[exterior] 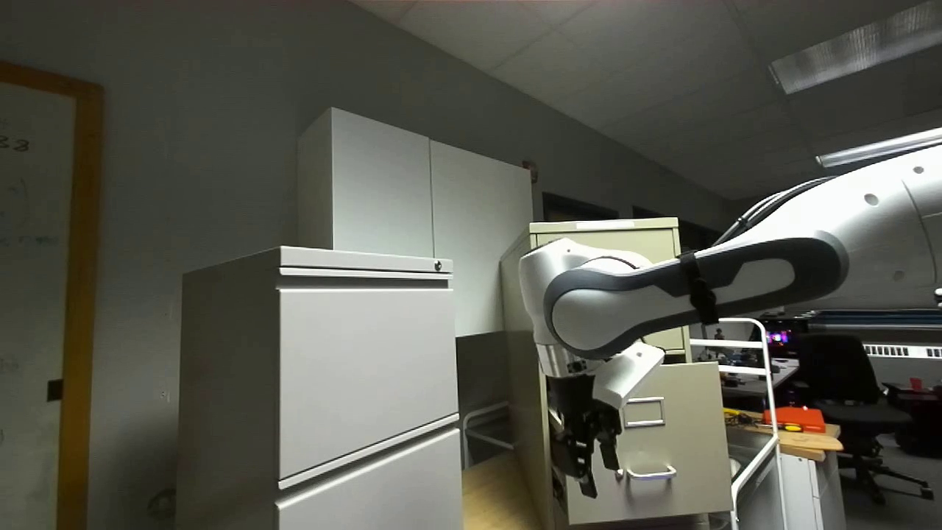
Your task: Close the bottom drawer of the file cabinet
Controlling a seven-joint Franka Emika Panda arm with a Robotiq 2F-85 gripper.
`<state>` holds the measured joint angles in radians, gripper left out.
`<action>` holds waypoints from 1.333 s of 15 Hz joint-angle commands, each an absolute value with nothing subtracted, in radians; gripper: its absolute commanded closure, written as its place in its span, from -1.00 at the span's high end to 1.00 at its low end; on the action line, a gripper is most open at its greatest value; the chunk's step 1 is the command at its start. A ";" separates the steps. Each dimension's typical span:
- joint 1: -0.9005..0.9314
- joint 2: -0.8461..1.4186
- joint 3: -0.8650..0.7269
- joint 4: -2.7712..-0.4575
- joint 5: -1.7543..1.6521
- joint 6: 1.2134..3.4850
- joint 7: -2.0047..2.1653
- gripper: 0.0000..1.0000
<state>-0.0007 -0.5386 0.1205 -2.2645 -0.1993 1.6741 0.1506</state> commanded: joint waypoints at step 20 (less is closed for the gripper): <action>-0.281 -0.309 0.066 -2.196 -0.550 2.276 1.188 -1.00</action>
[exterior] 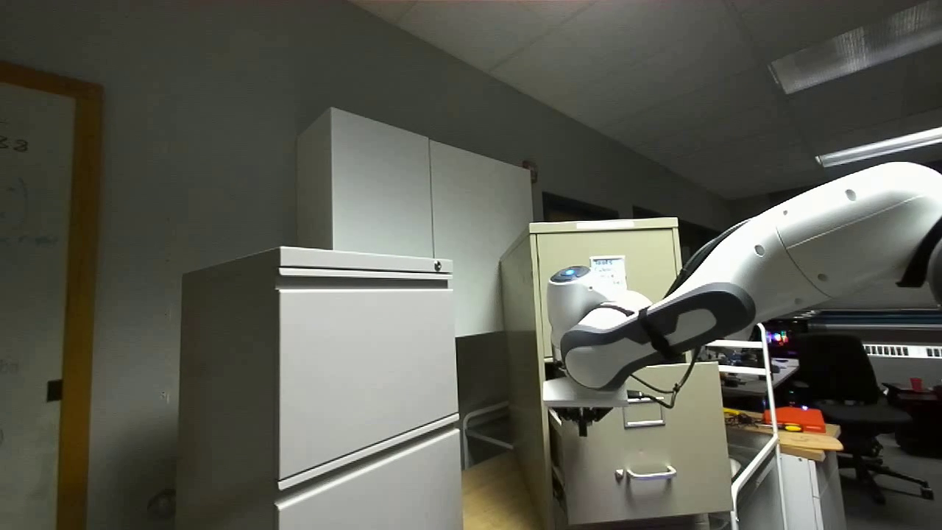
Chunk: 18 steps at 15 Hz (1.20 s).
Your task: Close the bottom drawer of the file cabinet
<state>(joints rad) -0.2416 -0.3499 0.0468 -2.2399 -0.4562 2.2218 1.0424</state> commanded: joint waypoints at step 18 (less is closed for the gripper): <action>-0.140 0.226 -0.040 -1.651 -1.021 1.942 1.921 -1.00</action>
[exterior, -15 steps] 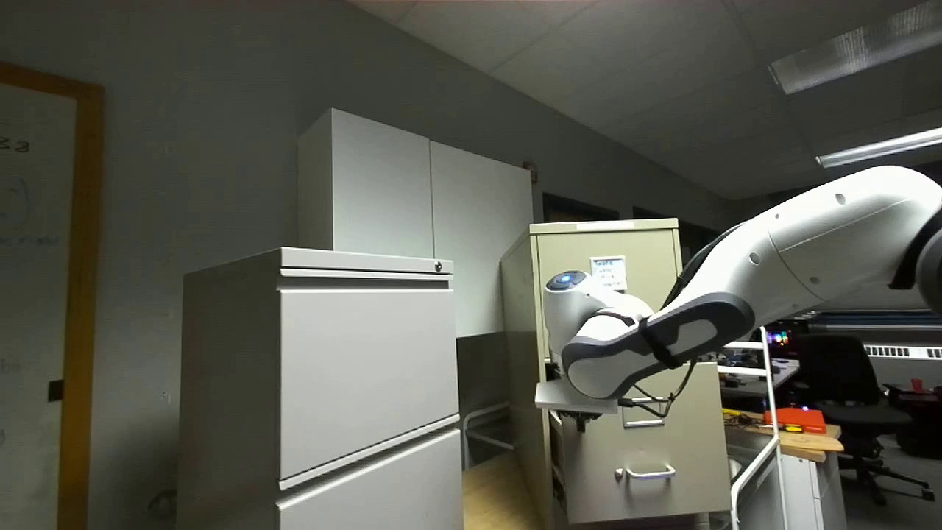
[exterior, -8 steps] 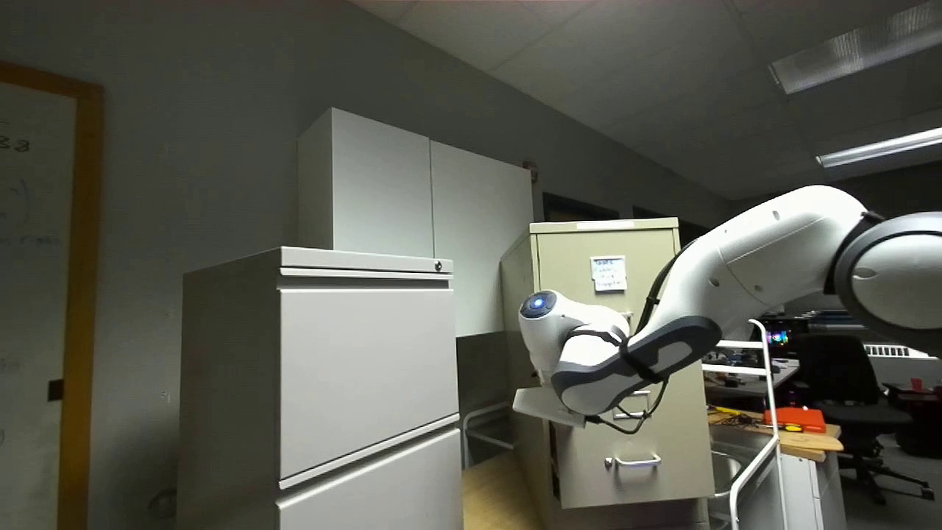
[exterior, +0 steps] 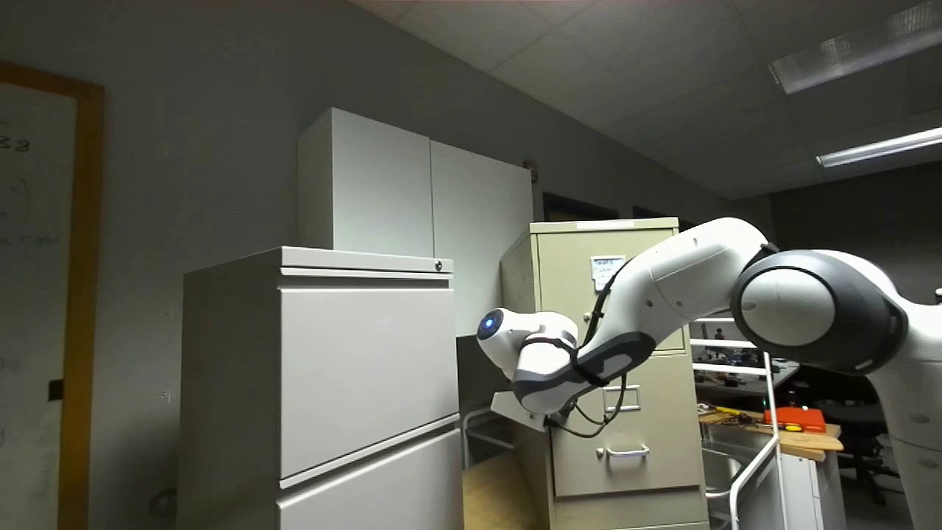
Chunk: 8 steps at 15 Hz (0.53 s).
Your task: Close the bottom drawer of the file cabinet
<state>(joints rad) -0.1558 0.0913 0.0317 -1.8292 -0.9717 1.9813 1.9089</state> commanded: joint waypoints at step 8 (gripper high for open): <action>-0.077 0.316 -0.077 -1.524 -1.010 1.787 1.932 -1.00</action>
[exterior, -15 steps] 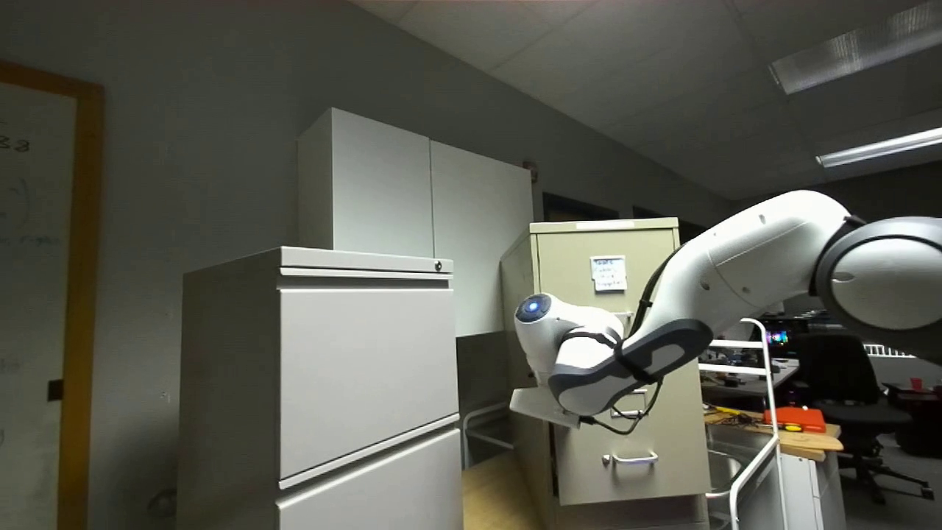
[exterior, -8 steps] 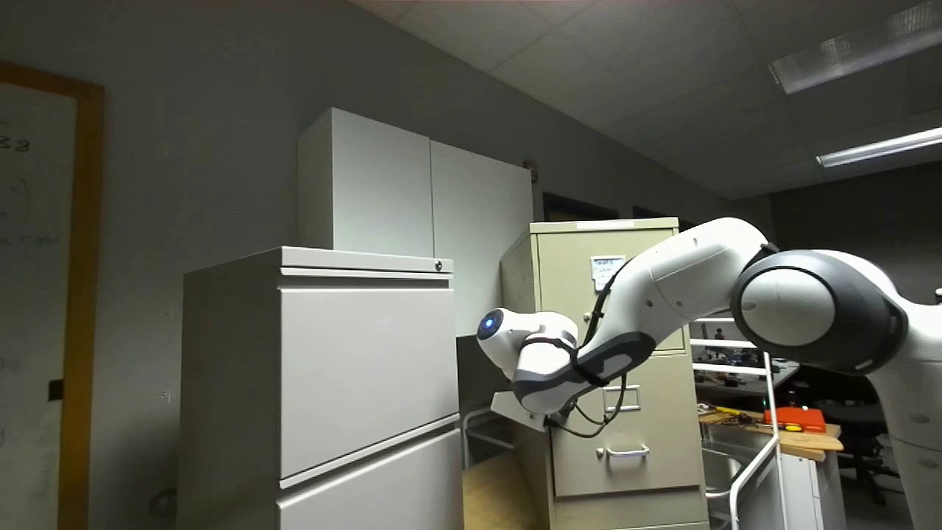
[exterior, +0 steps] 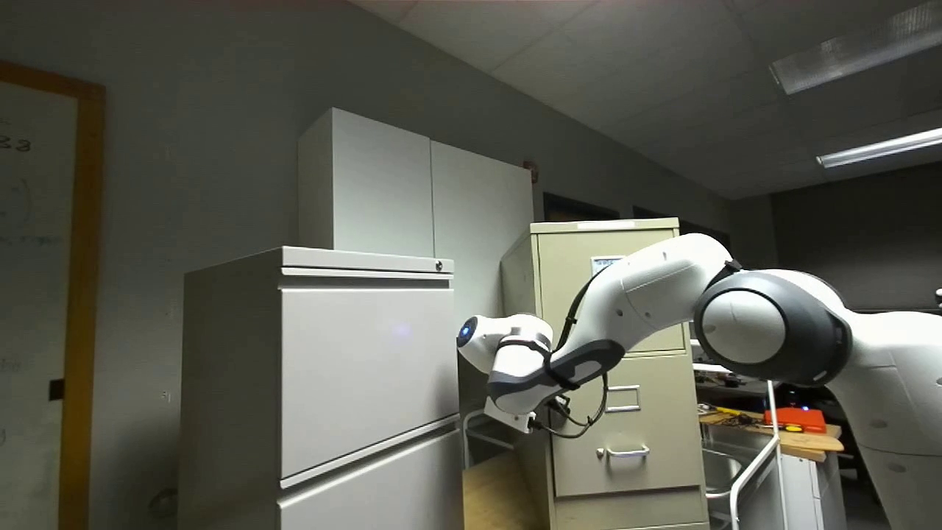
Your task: Close the bottom drawer of the file cabinet
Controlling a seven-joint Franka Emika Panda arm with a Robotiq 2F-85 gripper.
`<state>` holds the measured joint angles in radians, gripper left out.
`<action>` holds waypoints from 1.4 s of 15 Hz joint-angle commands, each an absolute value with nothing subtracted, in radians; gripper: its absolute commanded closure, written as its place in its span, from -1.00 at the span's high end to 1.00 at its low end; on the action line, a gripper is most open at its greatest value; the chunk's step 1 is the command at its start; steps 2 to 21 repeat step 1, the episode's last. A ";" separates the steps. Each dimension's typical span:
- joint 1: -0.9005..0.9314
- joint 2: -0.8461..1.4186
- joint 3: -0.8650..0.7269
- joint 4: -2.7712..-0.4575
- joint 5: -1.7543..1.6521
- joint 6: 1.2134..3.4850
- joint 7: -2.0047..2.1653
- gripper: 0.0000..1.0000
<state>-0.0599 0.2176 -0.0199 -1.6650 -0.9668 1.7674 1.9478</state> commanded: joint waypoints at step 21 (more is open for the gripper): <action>-0.072 0.323 -0.080 -1.514 -1.012 1.770 1.934 -1.00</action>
